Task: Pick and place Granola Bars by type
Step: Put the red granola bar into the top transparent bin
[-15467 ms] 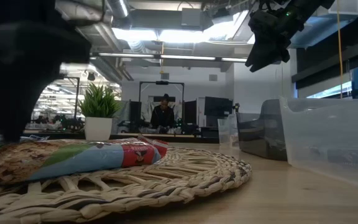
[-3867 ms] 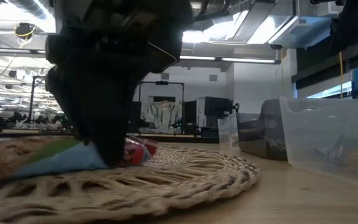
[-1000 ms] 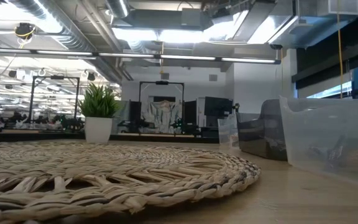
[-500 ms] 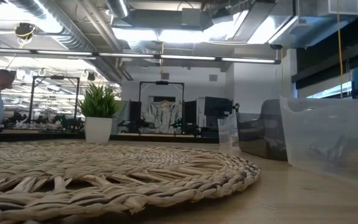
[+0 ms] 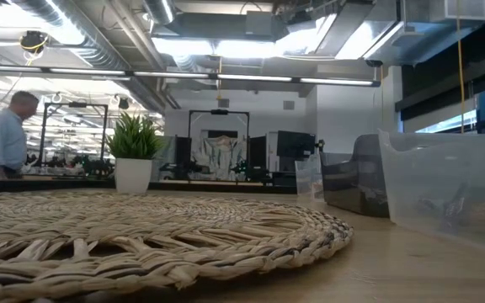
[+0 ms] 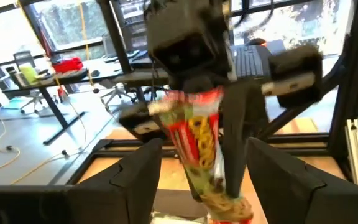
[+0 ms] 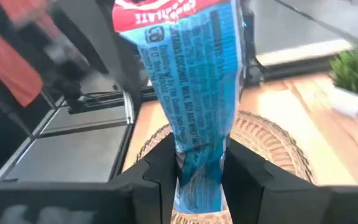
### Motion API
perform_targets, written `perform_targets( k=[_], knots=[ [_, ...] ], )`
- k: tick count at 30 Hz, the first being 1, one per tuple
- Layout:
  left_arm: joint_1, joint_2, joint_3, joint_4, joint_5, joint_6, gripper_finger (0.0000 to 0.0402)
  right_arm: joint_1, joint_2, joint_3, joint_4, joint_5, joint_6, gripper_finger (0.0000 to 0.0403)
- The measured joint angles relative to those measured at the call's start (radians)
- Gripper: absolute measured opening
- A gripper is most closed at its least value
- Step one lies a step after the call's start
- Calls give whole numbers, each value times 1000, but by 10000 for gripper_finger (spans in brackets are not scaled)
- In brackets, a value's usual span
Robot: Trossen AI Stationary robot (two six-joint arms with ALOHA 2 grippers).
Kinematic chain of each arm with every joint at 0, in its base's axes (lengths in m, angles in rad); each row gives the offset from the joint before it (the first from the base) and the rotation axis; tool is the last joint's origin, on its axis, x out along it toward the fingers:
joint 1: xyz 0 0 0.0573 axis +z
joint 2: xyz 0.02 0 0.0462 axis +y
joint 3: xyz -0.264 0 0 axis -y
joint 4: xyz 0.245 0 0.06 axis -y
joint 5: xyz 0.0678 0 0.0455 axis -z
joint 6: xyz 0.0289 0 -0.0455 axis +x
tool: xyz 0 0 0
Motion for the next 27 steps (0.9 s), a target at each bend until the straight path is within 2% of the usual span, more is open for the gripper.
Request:
perform_targets(
  k=[6,10,13,18,21,27],
  knots=[
    [5,-77,0,-222,-29,-117,242,-101,-8,0,-146,120,159,112],
    [27,-83,-1,-370,-47,-228,249,-235,-25,1,-287,134,250,112],
    [43,-83,-35,-396,-27,-302,251,-355,-26,1,-401,80,322,112],
    [69,-82,-135,-410,6,-423,252,-560,2,1,-540,-6,343,112],
    [86,-82,-200,-414,79,-513,252,-668,28,1,-549,-67,316,112],
    [116,-82,-320,-410,156,-652,252,-844,126,1,-545,-148,256,112]
  ],
)
